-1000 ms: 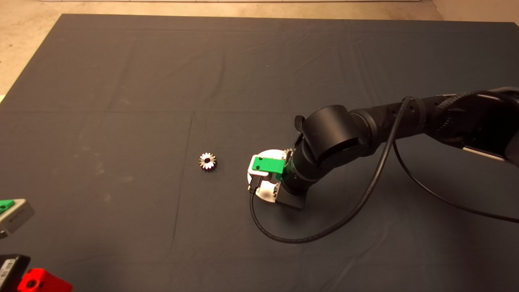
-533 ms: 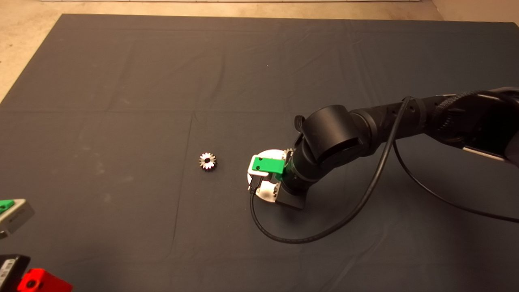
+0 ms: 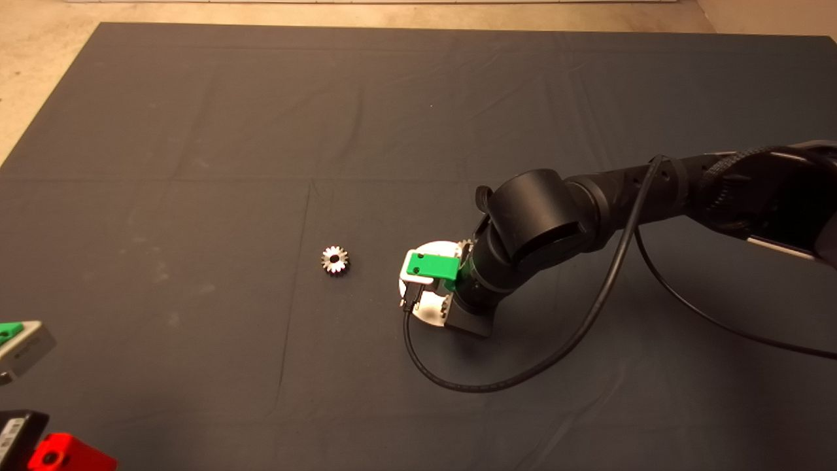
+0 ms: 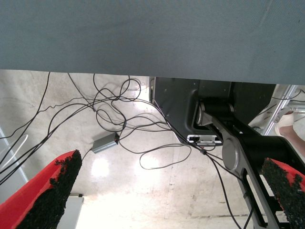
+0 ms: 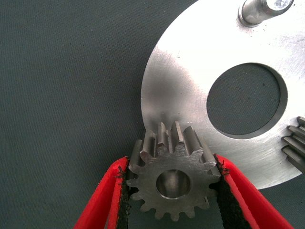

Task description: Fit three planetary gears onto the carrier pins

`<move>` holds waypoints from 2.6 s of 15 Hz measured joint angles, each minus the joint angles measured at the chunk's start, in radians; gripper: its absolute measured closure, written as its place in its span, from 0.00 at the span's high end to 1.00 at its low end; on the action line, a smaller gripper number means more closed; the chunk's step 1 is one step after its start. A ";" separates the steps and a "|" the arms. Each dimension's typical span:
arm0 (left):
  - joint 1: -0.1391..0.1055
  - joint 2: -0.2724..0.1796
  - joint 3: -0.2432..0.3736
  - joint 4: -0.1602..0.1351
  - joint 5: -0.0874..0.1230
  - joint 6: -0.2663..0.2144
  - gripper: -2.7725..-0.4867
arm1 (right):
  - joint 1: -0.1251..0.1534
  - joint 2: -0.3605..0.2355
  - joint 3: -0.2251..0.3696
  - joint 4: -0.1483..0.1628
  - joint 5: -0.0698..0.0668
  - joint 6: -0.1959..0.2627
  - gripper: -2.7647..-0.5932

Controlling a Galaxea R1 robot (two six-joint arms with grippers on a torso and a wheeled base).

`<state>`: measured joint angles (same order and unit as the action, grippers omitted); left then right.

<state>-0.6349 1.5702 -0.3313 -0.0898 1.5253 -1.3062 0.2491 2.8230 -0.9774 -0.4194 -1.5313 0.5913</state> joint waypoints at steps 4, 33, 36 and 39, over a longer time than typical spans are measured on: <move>0.000 0.000 0.000 0.000 0.000 0.000 0.99 | 0.000 0.000 -0.002 -0.003 0.001 0.000 0.22; 0.000 0.001 0.000 0.000 0.000 0.008 0.99 | 0.002 -0.019 0.037 -0.034 -0.001 0.000 0.22; 0.000 0.001 0.000 0.000 0.000 0.008 0.99 | -0.002 -0.019 0.047 -0.034 -0.001 0.000 0.22; 0.000 0.000 0.000 0.000 0.000 0.009 0.99 | -0.008 -0.026 0.049 -0.034 -0.002 0.000 0.22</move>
<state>-0.6349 1.5706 -0.3313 -0.0900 1.5253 -1.2974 0.2413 2.7974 -0.9285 -0.4532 -1.5332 0.5913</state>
